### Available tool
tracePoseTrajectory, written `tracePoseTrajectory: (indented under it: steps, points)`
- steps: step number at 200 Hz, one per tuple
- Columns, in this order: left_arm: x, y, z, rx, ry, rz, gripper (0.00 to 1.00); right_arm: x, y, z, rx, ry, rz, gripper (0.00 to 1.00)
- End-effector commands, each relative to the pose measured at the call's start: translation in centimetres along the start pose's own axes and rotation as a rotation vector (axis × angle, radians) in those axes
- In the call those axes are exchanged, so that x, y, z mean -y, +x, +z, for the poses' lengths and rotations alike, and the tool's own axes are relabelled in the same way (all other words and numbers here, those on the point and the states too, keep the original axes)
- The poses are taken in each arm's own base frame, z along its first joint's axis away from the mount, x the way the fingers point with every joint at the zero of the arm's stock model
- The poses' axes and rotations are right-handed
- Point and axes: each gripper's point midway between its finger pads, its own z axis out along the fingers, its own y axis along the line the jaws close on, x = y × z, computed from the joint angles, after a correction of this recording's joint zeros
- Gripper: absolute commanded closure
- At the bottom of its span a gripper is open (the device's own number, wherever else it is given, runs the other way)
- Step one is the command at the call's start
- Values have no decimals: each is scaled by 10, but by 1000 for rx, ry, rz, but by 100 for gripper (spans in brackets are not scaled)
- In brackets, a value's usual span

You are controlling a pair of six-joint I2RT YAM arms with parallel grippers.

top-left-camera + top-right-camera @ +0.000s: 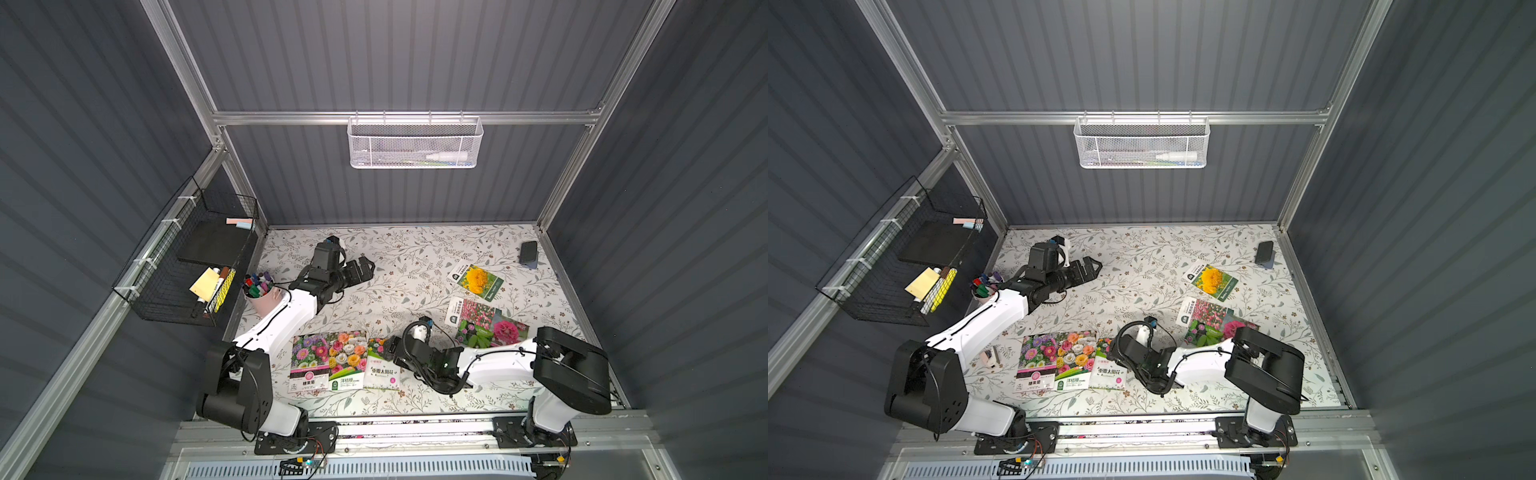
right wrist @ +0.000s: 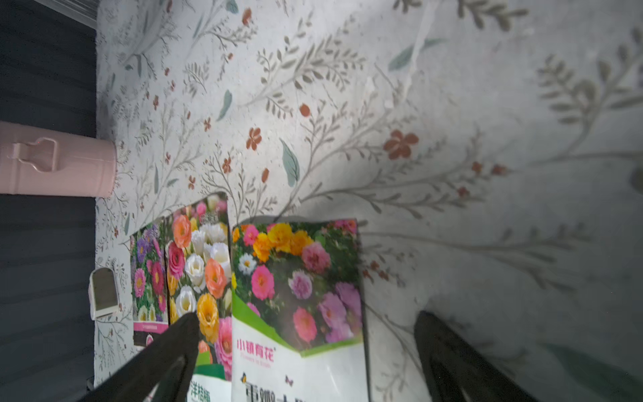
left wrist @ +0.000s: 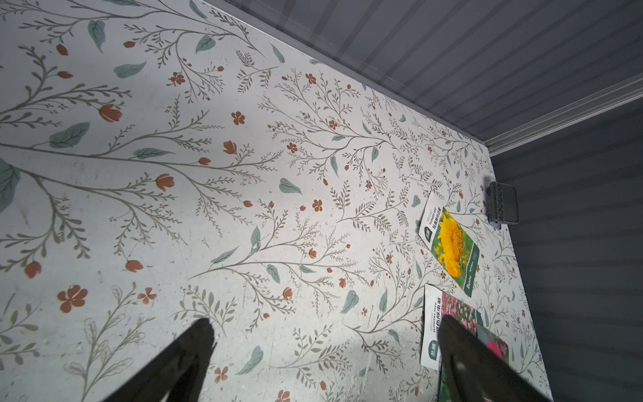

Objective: Arrange the seed packets in a row
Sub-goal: Place the seed packet at the center of the board, then pick up the seed packet from the center of the board.

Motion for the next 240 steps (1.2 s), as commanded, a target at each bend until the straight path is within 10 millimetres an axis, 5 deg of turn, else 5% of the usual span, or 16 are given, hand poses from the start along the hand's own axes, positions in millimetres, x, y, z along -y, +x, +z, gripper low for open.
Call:
tracePoseTrajectory:
  steps: [1,77,119,143,179,209,240]
  points:
    - [8,-2,-9,9,26,8,1,-6,12,12,-96,-23,3,1]
    - [9,0,-8,-4,39,8,0,-13,4,19,-100,-30,-30,1]
    - [31,13,1,-95,153,11,0,10,-43,-26,33,91,-89,1]
    - [65,35,7,-202,281,48,1,42,-76,-69,99,186,-93,1]
    - [129,91,13,-381,437,185,1,119,-119,-137,241,284,15,1]
    - [164,141,26,-490,493,230,0,177,-116,-176,257,306,158,1]
    - [184,199,49,-576,529,243,1,203,-100,-177,184,301,255,1]
